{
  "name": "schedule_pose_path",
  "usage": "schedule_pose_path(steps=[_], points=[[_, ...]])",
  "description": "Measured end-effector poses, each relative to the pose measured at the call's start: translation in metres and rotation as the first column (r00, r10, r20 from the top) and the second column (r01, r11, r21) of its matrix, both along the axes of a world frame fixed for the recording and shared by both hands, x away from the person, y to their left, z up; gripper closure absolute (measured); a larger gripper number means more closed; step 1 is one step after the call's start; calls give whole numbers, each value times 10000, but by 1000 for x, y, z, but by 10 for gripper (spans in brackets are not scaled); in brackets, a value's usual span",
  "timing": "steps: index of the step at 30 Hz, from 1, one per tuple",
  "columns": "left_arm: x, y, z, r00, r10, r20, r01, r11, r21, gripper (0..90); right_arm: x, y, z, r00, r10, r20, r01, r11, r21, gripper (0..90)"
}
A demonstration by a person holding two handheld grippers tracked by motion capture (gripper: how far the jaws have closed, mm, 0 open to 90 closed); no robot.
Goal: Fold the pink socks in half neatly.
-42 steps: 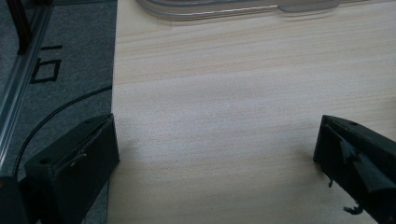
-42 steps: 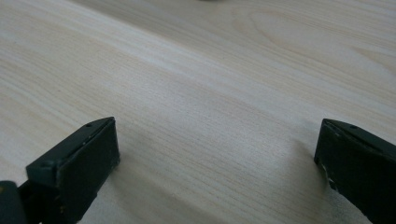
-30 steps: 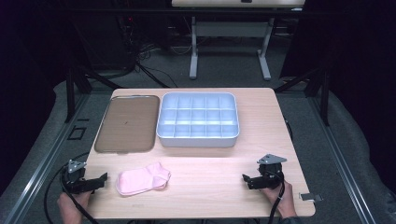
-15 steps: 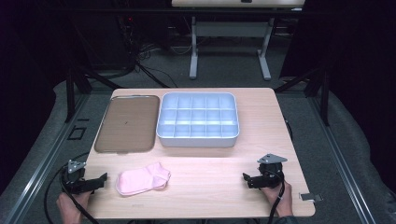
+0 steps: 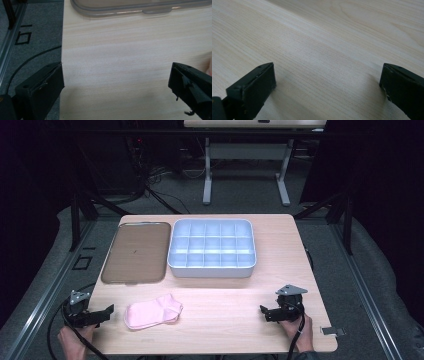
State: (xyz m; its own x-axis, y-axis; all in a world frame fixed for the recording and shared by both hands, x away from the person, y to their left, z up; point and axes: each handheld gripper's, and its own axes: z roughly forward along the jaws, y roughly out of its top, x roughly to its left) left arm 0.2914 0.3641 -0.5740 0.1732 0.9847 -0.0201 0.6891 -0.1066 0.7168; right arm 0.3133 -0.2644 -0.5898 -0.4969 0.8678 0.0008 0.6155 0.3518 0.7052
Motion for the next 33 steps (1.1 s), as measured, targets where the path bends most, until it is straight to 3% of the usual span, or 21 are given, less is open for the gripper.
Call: schedule_pose_path(steps=[3, 10, 19, 26, 33], points=[[-2, -5, 11, 9999, -3, 140, 5, 9999, -126, 0, 0, 0, 0, 10000, -36, 30, 36, 10000, 45, 0], [-5, -27, 37, 9975, -591, 387, 615, 9961, -632, 0, 0, 0, 0, 10000, -14, 1, 14, 10000, 1, 0], [-6, -67, 61, 9892, -1435, 310, 1449, 9883, -475, 0, 0, 0, 0, 10000, -17, -1, 17, 10000, 6, 0], [-7, -94, 62, 9853, -1692, -240, 1683, 9852, -335, 0, 0, 0, 0, 10000, -20, 55, 20, 10000, 0, 0], [-5, -122, 48, 9754, -2063, -773, 2024, 9777, -559, 0, 0, 0, 0, 10000, -44, 16, 44, 10000, -9, 0]])
